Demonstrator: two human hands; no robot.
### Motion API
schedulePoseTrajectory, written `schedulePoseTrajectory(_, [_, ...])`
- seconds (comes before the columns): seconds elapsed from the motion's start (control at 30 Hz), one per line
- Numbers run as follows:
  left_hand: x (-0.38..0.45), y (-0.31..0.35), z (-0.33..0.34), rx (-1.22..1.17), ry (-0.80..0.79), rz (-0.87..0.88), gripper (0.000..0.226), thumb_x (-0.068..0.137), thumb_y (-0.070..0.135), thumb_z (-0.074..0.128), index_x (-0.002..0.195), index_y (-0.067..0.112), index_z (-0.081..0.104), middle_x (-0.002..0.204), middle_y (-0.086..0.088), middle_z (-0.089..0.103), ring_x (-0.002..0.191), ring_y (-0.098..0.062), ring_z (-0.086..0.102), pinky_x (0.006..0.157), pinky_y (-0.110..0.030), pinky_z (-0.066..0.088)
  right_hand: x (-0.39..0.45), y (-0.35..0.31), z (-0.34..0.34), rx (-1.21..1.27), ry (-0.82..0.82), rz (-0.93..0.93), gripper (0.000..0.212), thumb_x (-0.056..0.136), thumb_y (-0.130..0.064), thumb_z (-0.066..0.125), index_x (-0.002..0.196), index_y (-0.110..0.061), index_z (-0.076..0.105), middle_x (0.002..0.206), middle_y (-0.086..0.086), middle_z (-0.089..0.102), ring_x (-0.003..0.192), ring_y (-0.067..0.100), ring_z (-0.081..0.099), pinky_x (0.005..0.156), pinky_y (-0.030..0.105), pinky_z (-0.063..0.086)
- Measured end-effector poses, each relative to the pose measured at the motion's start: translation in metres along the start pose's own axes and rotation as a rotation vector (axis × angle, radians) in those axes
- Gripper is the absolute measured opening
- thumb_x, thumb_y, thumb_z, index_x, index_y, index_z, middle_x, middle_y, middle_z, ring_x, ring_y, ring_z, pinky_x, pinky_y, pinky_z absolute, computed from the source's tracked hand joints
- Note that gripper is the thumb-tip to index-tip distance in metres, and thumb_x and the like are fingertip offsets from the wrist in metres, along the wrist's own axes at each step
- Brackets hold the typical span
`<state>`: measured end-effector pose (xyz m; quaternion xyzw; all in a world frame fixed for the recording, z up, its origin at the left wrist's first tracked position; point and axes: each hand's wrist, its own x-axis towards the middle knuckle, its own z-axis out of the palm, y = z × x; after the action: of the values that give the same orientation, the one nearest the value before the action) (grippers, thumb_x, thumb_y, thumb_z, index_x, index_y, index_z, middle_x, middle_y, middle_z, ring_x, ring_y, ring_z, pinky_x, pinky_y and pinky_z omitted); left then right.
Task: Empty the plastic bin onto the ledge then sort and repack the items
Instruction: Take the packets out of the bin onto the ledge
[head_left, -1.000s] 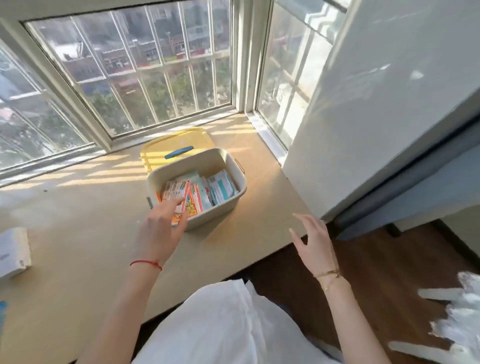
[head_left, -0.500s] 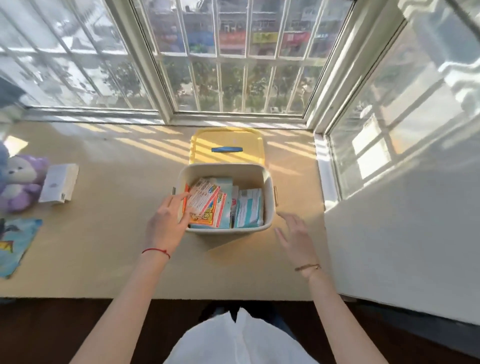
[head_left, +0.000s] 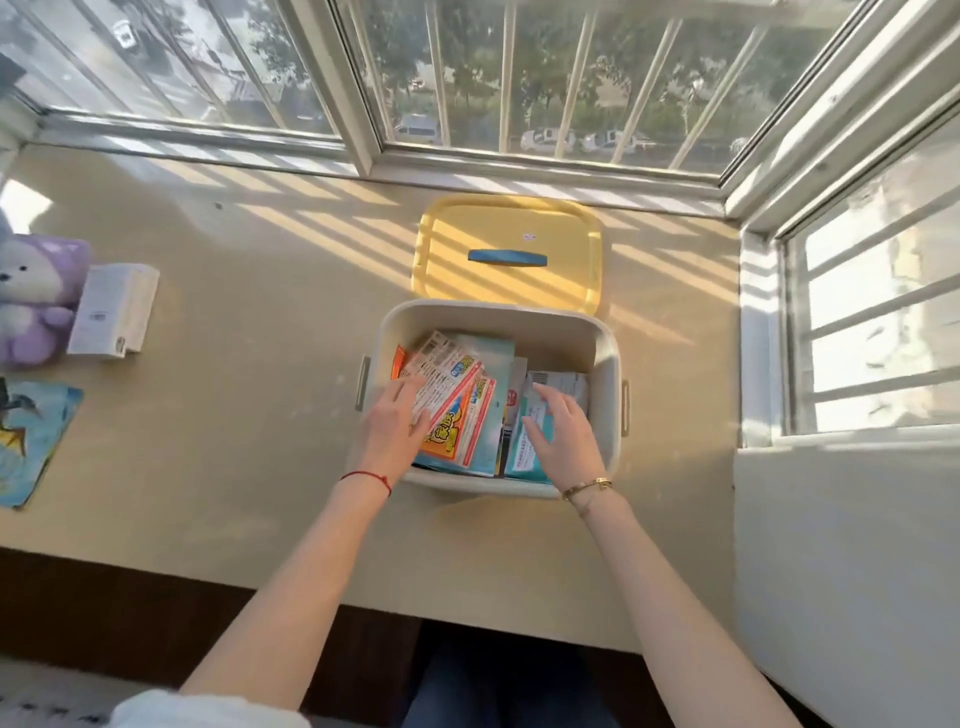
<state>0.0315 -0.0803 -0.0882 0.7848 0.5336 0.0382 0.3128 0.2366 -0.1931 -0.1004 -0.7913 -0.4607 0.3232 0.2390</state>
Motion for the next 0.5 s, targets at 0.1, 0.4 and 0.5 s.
schedulePoseTrajectory(0.1, [0.015, -0.011, 0.011, 0.056, -0.034, 0.005, 0.042, 0.092, 0.016, 0.059, 0.133, 0.013, 0.051, 0.131, -0.007, 0.053, 0.121, -0.022, 0.048, 0.099, -0.043, 0.049, 0.019, 0.007, 0.021, 0.004, -0.032, 0.058, 0.050, 0.097, -0.026, 0.054, 0.144, -0.015, 0.039, 0.141, 0.002, 0.049, 0.131, 0.017, 0.043, 0.111, 0.033, 0.036])
schedulePoseTrajectory(0.4, [0.042, -0.019, 0.032, 0.112, -0.139, -0.075, 0.048, 0.099, 0.021, 0.047, 0.145, 0.014, 0.036, 0.153, -0.005, 0.030, 0.140, -0.026, 0.024, 0.113, -0.041, 0.030, 0.042, 0.012, 0.057, 0.008, 0.028, 0.068, 0.046, 0.095, -0.026, 0.055, 0.139, -0.018, 0.044, 0.131, 0.000, 0.055, 0.122, 0.015, 0.048, 0.104, 0.032, 0.042])
schedulePoseTrajectory(0.5, [0.043, -0.024, 0.036, 0.096, -0.142, -0.076, 0.049, 0.099, 0.021, 0.047, 0.146, 0.014, 0.035, 0.153, -0.007, 0.031, 0.138, -0.027, 0.028, 0.114, -0.042, 0.029, 0.040, 0.006, 0.065, 0.039, 0.006, 0.030, 0.045, 0.094, -0.025, 0.057, 0.137, -0.021, 0.045, 0.111, -0.005, 0.057, 0.101, 0.013, 0.051, 0.089, 0.035, 0.050])
